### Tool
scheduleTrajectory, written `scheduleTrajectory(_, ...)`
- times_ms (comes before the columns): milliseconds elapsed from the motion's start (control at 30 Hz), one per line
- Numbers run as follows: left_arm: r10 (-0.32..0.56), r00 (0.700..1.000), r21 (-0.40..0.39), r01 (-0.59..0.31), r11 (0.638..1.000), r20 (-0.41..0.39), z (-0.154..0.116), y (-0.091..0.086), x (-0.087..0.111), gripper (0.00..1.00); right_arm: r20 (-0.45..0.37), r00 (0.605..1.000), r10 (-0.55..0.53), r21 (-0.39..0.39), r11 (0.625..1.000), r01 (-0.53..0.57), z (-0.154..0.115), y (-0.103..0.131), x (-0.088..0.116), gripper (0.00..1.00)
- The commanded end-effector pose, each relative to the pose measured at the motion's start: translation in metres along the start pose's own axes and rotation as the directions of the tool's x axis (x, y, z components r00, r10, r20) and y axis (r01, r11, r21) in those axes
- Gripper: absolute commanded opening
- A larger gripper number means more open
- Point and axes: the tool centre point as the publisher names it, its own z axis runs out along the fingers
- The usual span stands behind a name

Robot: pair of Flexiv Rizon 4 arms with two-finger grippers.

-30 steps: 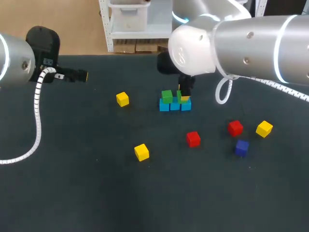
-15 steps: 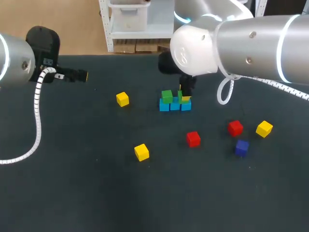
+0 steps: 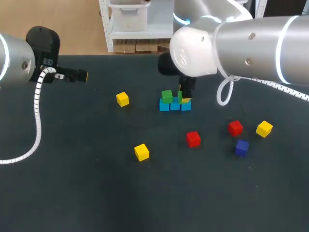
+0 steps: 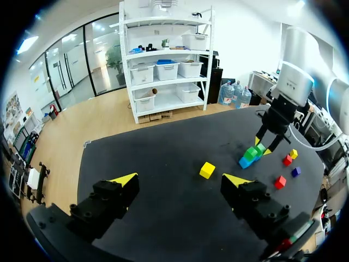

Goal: Place the blue cubes, place green cubes on the blue cubes, place the yellow cubes on the green cubes, then place the red cubes on the yellow cubes, and place purple cube on the red cubes.

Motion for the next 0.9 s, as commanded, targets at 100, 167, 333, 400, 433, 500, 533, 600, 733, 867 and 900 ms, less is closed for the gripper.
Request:
scheduleTrajectory(100,0.001,1.0,0.005,-0.001,1.0,0.0,-0.0003,0.0012,0.0,1.0,0.004,1.0,0.007,0.001,1.0,-0.007,0.0003,-0.0003,0.0003,0.46)
scheduleTrajectory(167,0.001,1.0,0.005,-0.001,1.0,0.0,-0.0003,0.0012,0.0,1.0,0.004,1.0,0.008,0.002,1.0,-0.008,0.0006,-0.001,-0.0003,0.46)
scheduleTrajectory(333,0.001,1.0,0.005,-0.001,1.0,0.0,-0.0003,0.0012,0.0,1.0,0.004,1.0,0.008,0.001,1.0,-0.008,0.0007,-0.001,-0.0006,0.45)
scheduleTrajectory(400,0.001,1.0,0.005,-0.001,1.0,0.0,-0.0003,0.0012,0.0,1.0,0.003,1.0,0.013,0.002,1.0,-0.013,0.0012,-0.0015,-0.0006,0.42)
scheduleTrajectory(433,0.001,1.0,0.005,-0.001,1.0,0.0,-0.0003,0.0012,0.0,1.0,0.002,1.0,0.014,0.004,1.0,-0.014,0.0015,-0.0019,-0.0005,0.38)
scheduleTrajectory(500,0.001,1.0,0.005,-0.001,1.0,0.0,-0.0003,0.0012,0.0,1.0,0.001,1.0,0.015,0.004,1.0,-0.015,0.0019,-0.0021,-0.0005,0.3)
scheduleTrajectory(533,0.001,1.0,0.005,-0.001,1.0,0.0,-0.0003,0.0012,0.0,1.0,0.0,1.0,0.016,0.005,1.0,-0.016,0.002,-0.0021,-0.0005,0.29)
scheduleTrajectory(600,0.001,1.0,0.005,-0.001,1.0,0.0,-0.0003,0.0012,0.0,1.0,0.0,1.0,0.015,0.004,1.0,-0.015,0.002,-0.0019,-0.0006,0.24)
scheduleTrajectory(733,0.001,1.0,0.005,-0.001,1.0,0.0,-0.0003,0.0012,0.0,1.0,0.0,1.0,0.015,0.005,1.0,-0.015,0.0012,-0.0017,-0.0004,0.22)
scheduleTrajectory(867,0.001,1.0,0.005,-0.001,1.0,0.0,-0.0003,0.0012,0.0,1.0,-0.001,1.0,0.019,0.007,1.0,-0.019,0.0009,-0.0029,0.0001,0.18)
scheduleTrajectory(900,0.001,1.0,0.005,-0.001,1.0,0.0,-0.0003,0.0012,0.0,1.0,0.0,1.0,0.02,0.007,1.0,-0.02,0.0009,-0.003,0.0002,0.18)
